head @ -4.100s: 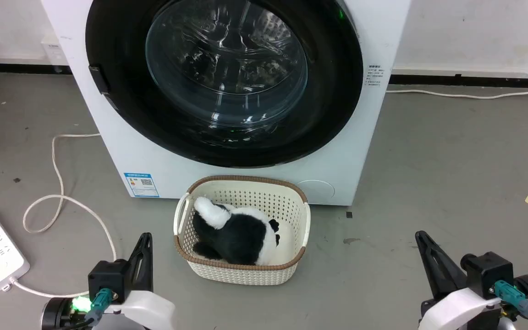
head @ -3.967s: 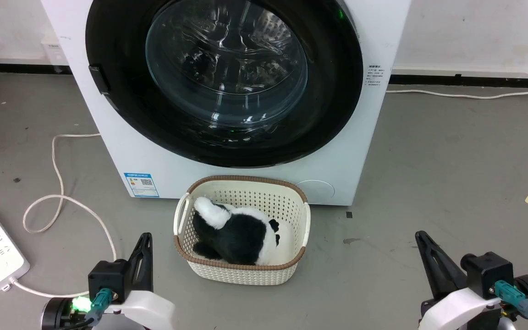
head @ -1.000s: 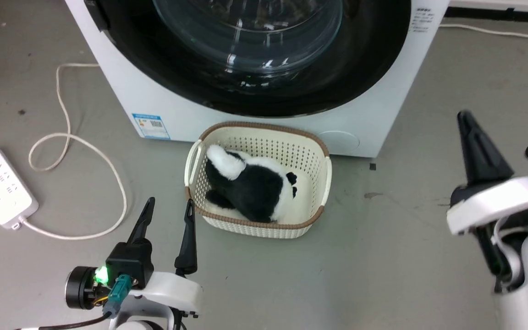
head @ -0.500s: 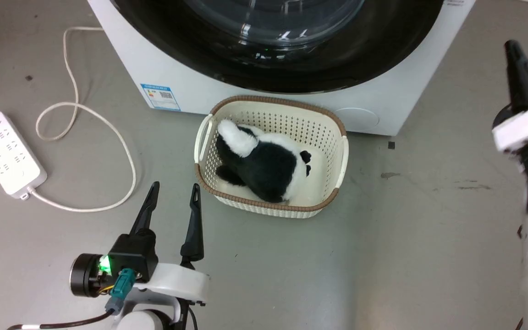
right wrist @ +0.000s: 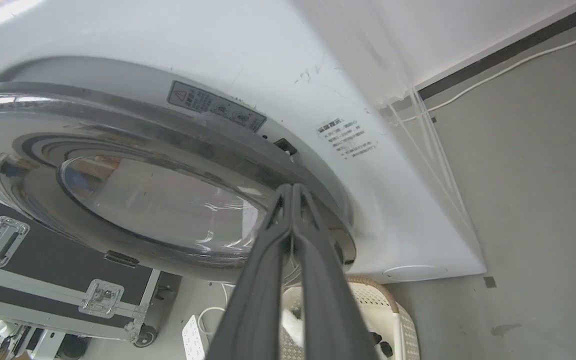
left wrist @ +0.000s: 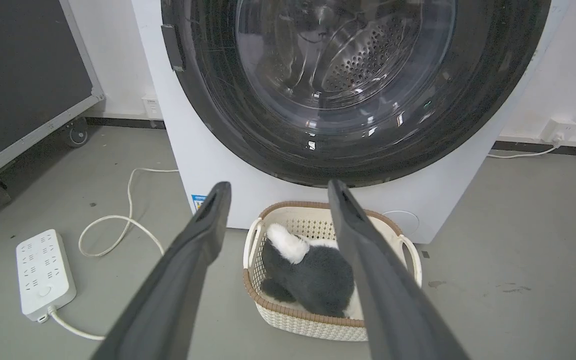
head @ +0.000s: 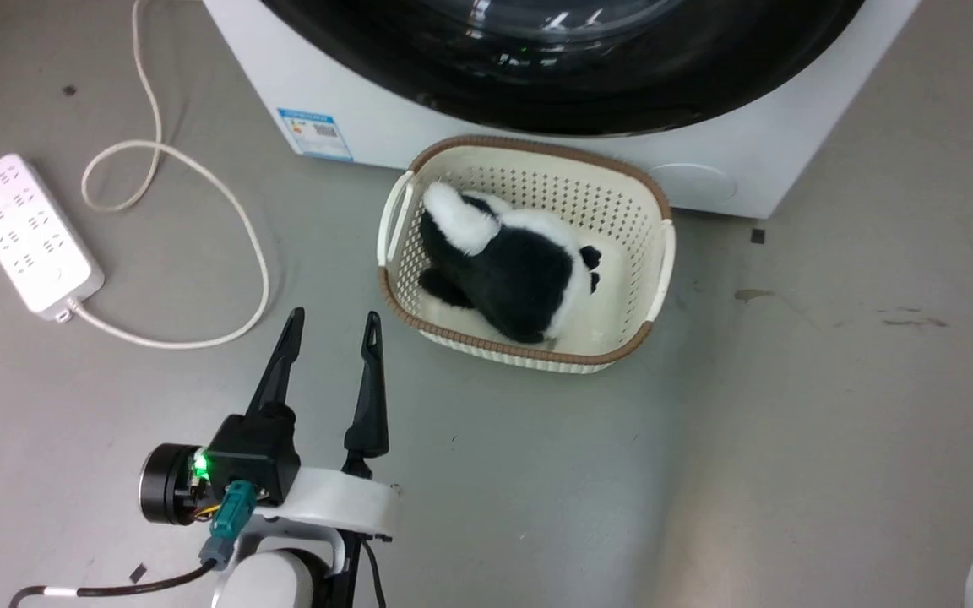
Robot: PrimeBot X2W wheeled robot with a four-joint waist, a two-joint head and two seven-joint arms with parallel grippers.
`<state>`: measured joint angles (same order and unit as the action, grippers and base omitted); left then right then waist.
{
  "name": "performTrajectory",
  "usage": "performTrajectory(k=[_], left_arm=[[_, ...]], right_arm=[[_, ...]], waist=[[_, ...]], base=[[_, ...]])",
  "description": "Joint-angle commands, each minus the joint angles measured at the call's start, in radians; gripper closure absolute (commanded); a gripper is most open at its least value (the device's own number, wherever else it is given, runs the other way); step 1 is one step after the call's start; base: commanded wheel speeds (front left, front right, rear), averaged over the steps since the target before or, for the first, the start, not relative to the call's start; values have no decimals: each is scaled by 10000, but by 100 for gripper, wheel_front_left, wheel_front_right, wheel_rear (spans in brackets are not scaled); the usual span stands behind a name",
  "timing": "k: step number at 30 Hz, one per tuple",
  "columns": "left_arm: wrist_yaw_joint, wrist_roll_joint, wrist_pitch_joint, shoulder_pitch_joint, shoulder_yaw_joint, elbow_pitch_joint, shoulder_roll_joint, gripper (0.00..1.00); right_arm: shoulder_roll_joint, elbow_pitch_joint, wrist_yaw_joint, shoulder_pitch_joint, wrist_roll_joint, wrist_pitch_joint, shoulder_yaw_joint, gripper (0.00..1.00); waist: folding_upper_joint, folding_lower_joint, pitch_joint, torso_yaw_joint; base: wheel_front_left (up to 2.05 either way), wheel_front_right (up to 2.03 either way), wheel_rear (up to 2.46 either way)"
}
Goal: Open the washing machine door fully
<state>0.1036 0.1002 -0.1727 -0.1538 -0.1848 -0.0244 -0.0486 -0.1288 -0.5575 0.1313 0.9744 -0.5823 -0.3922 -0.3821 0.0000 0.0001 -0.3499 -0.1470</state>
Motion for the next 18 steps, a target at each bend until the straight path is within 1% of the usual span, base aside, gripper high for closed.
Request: performTrajectory(k=[1,12,18], left_arm=[[64,60,-104,-195,-64,-3,-12,0],[261,230,-333,-475,-331,-80,-13,0],[377,328,-459,-638,-514,-130,-14,0]], right_arm=[[-106,-279,-3,485,-171,-124,-190,100],[-689,-2999,-4,2829,-257,-1290,-1730,100],[-958,-4203,-4,4110,-376,-1796,-2353,100]], waist=[[0,-1,-119,-112],[0,-1,-744,-561],[0,-1,-1096,-734]], base=[[0,0,0],[0,0,0],[0,0,0]])
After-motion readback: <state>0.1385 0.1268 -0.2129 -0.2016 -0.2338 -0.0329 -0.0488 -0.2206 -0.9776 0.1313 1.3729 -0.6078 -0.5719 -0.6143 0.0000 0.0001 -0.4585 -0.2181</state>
